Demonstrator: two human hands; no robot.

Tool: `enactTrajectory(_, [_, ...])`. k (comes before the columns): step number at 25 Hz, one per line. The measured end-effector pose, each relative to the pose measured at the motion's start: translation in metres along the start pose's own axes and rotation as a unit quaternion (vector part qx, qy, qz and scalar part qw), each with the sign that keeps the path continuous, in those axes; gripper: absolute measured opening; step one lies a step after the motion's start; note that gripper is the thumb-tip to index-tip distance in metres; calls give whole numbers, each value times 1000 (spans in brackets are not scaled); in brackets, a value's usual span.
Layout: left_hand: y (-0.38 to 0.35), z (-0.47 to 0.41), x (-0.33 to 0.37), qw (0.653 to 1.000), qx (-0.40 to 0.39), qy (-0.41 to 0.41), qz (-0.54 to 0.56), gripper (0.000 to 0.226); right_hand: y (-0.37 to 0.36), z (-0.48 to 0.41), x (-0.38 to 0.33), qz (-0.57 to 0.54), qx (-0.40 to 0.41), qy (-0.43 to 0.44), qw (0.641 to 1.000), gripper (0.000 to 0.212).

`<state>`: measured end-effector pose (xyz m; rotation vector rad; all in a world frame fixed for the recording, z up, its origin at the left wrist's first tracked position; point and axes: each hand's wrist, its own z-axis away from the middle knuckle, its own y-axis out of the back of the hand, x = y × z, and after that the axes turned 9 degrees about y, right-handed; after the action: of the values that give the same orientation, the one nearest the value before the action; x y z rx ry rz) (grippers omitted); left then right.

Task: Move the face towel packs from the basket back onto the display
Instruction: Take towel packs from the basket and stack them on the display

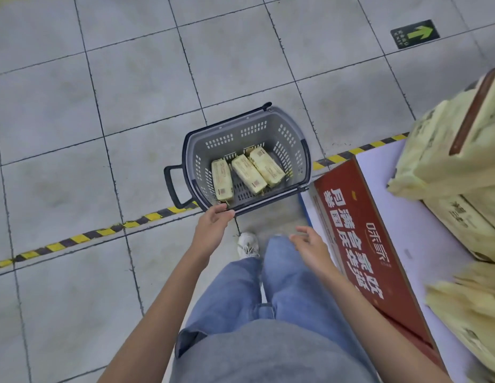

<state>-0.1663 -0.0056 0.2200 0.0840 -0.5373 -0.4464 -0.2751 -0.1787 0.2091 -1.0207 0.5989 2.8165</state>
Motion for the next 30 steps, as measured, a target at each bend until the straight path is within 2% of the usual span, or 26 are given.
enactTrajectory(9, [-9, -73, 55, 998, 32, 44, 19, 34, 4, -97, -55, 19, -34, -7, 999, 34])
enactTrajectory(15, [-30, -203, 71, 993, 104, 44, -19, 46, -14, -242, -62, 50, -65, 15, 997, 38])
enactTrajectory(19, [-49, -335, 40, 983, 158, 64, -70, 58, -59, -369, -24, 67, -74, -6, 995, 43])
enactTrajectory(25, [-72, -516, -42, 968, 200, 106, -107, 68, -155, -536, 72, 185, -104, 10, 977, 73])
enactTrajectory(28, [-81, -572, -85, 956, 226, 120, -145, 88, -196, -574, 123, 261, -94, 21, 960, 86])
enactTrajectory(30, [-88, -596, -108, 950, 239, 124, -160, 100, -217, -584, 146, 325, -46, 51, 943, 99])
